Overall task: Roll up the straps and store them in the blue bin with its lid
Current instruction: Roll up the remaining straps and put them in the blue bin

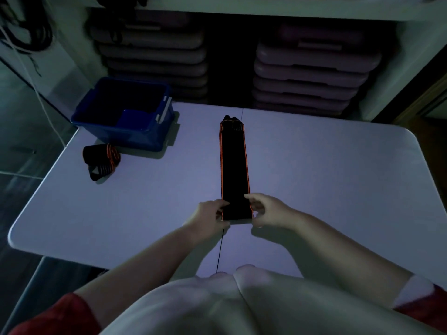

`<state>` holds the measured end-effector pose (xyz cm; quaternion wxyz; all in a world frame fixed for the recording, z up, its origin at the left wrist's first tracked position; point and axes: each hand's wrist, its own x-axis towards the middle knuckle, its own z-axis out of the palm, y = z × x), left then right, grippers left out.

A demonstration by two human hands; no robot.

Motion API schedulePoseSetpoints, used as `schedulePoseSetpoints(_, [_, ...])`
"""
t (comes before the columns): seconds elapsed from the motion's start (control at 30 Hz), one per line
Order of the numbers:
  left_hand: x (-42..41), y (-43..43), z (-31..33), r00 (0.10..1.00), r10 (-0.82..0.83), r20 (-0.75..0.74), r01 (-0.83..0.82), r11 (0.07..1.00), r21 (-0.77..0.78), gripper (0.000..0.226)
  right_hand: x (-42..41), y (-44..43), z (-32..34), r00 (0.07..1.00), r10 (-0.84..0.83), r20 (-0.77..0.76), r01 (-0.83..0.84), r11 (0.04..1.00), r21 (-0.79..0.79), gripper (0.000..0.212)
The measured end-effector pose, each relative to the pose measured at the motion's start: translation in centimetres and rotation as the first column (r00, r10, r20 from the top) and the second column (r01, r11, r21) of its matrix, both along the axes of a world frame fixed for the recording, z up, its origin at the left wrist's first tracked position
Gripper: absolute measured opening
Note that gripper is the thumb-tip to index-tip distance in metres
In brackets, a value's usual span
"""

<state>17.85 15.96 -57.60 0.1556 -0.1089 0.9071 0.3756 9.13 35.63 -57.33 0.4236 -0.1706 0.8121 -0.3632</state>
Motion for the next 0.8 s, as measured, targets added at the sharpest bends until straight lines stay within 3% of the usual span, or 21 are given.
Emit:
schedulePoseSetpoints(0.1, [0.5, -0.2, -0.3, 0.999, 0.003, -0.038, -0.003, 1.0, 0.012, 0.053, 1.3, 0.2, -0.7, 0.992, -0.123, 0.023, 0.124, 0.989, -0.077, 0.076])
schedulePoseSetpoints(0.17, [0.8, 0.0, -0.4, 0.998, 0.006, -0.055, -0.005, 1.0, 0.009, 0.045, 2.4, 0.1, -1.1, 0.977, -0.202, -0.067, 0.194, 0.976, -0.103, 0.066])
schedulePoseSetpoints(0.27, [1.0, 0.2, -0.4, 0.994, -0.068, -0.08, 0.065, 0.997, -0.04, 0.032, 3.5, 0.0, -1.1, 0.932, -0.146, -0.332, 0.132, 0.989, -0.066, 0.034])
schedulePoseSetpoints(0.37, [0.8, 0.3, 0.1, 0.99, -0.103, -0.095, 0.098, 0.994, -0.057, 0.03, 3.9, 0.1, -1.0, 0.91, -0.106, -0.401, 0.086, 0.994, -0.068, 0.028])
schedulePoseSetpoints(0.53, [0.1, 0.7, -0.3, 0.998, -0.034, -0.055, 0.031, 0.998, -0.056, 0.038, 3.3, -0.5, -1.5, 0.909, -0.167, -0.381, 0.145, 0.986, -0.086, 0.026])
schedulePoseSetpoints(0.6, [0.0, 1.1, -0.3, 0.992, -0.04, -0.122, 0.026, 0.993, -0.117, 0.035, 2.8, -1.0, -1.9, 0.913, -0.238, -0.332, 0.222, 0.971, -0.084, 0.023])
schedulePoseSetpoints(0.67, [-0.2, 1.2, -0.7, 0.972, -0.172, -0.161, 0.129, 0.961, -0.246, 0.04, 2.2, -1.4, -2.0, 0.917, -0.294, -0.271, 0.285, 0.956, -0.072, 0.022])
schedulePoseSetpoints(0.73, [-0.3, 0.9, -1.0, 0.928, -0.365, -0.071, 0.312, 0.867, -0.388, 0.056, 1.6, -1.6, -1.9, 0.921, -0.308, -0.24, 0.304, 0.951, -0.053, 0.022])
schedulePoseSetpoints(0.8, [-0.6, 0.4, -1.1, 0.904, -0.426, -0.041, 0.367, 0.82, -0.439, 0.059, 1.3, -1.7, -1.6, 0.919, -0.271, -0.285, 0.273, 0.961, -0.035, 0.025])
